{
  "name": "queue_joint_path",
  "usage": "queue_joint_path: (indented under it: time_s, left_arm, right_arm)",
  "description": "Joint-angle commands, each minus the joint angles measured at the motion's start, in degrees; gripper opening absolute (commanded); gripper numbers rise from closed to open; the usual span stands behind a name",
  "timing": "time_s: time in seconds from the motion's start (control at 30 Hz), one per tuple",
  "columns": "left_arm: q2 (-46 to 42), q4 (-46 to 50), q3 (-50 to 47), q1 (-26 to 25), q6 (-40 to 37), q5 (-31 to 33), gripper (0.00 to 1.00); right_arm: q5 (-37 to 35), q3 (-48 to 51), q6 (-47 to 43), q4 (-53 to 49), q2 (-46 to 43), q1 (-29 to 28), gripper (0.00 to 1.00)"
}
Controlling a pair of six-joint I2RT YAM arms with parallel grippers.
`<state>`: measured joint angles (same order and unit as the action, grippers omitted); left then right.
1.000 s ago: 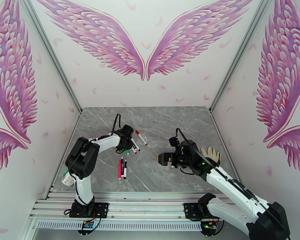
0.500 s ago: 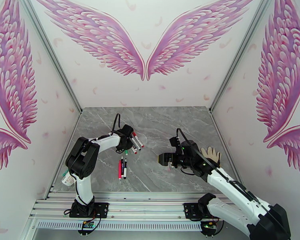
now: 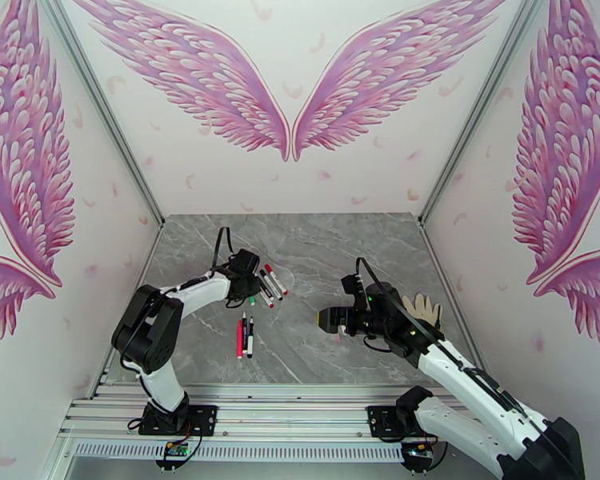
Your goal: Open the pen caps
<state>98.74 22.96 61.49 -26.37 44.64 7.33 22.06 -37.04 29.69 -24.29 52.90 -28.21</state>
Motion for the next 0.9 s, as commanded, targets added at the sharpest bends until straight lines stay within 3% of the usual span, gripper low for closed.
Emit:
queue_joint_path:
  time_s: [0.0,0.33,0.57,0.87]
  left_arm:
    - [-6.5,-3.1,-3.4,0.0,-2.7,-1.7,0.23]
    - [-20.6,-7.8,-14.5,-3.5,-11.2,-9.7,0.23]
    - [-26.8,-9.1,-18.4,-12.1,-17.5,-9.0,0.23]
    - [-27.0,-12.7,-20.1,-22.0,-22.1,-11.0,0.21]
  right_arm:
    - [0.4,0.7,2.1,0.0,-1.1,-0.5,1.00]
    - [3.6,0.6,10.3,4.4,1.8,-0.5,0.89]
    - [5.1,-1.2,13.7,6.4,5.4,-0.6,0.81]
    - [8.6,-5.0,15.3,7.6,10.5,-0.9,0.73]
